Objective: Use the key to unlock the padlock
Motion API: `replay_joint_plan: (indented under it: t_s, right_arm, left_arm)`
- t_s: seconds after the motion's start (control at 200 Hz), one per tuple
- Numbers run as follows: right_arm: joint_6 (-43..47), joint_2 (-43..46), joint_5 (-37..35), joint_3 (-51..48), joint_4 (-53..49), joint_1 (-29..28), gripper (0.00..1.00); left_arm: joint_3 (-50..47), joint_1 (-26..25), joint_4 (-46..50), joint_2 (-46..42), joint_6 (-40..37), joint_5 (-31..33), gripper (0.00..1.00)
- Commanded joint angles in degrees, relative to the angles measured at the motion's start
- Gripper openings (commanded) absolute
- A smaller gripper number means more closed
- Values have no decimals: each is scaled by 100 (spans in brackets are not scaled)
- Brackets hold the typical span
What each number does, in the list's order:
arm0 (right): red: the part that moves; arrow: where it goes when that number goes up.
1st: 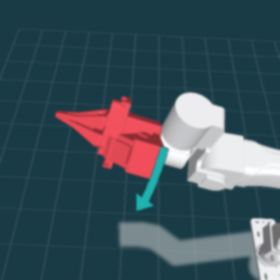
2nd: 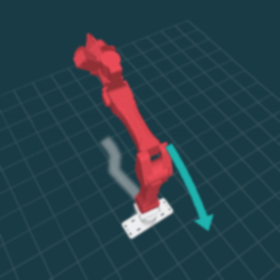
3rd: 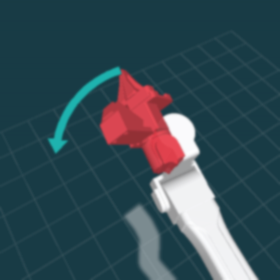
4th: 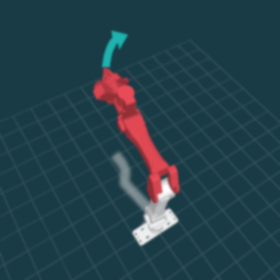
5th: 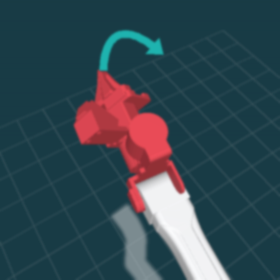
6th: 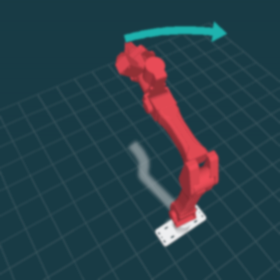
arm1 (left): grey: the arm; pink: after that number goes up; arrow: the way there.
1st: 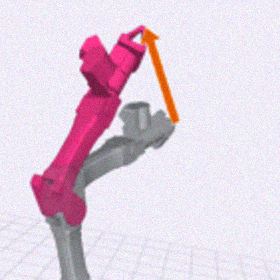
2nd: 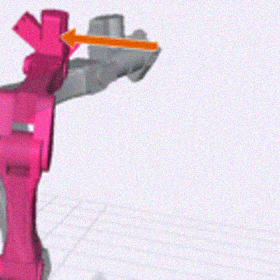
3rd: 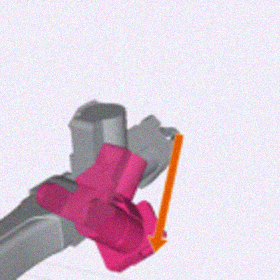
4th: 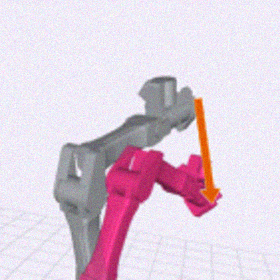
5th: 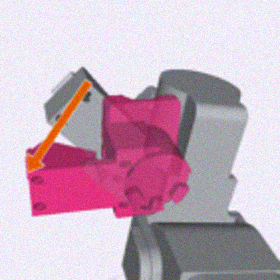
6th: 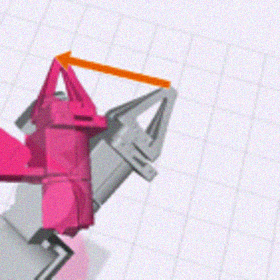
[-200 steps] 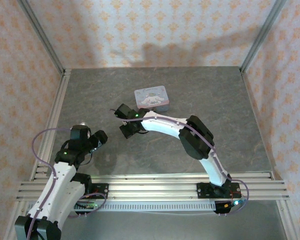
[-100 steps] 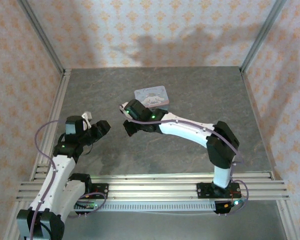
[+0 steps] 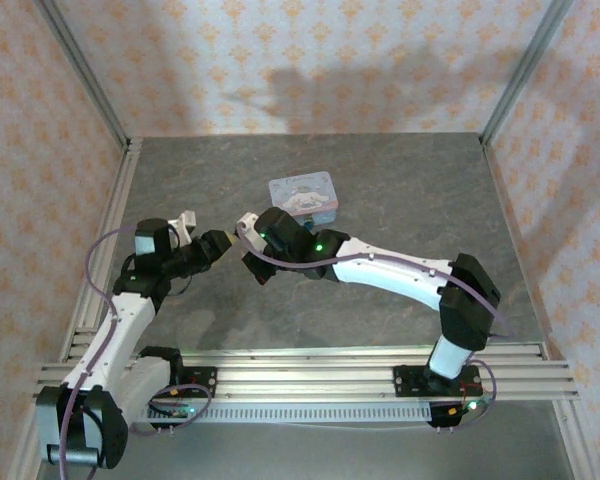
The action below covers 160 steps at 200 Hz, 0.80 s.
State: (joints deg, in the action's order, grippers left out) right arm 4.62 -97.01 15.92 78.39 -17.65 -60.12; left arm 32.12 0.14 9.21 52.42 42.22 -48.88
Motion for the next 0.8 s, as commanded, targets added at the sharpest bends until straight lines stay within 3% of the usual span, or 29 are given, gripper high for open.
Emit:
replay_joint_plan:
  t_s: [0.0,0.41,0.796]
  right_arm:
    - [304,221,-69,-45,-16,-58,0]
    - [312,256,-283,-56,25,-114,0]
    - [276,246,-375,-131,115,-114,0]
  left_arm:
    - [137,-13,-336,61,67,-541,44]
    - [362,-343,-59,354,-100,-859,38]
    - [449,-566,61,427,-217,-824,16]
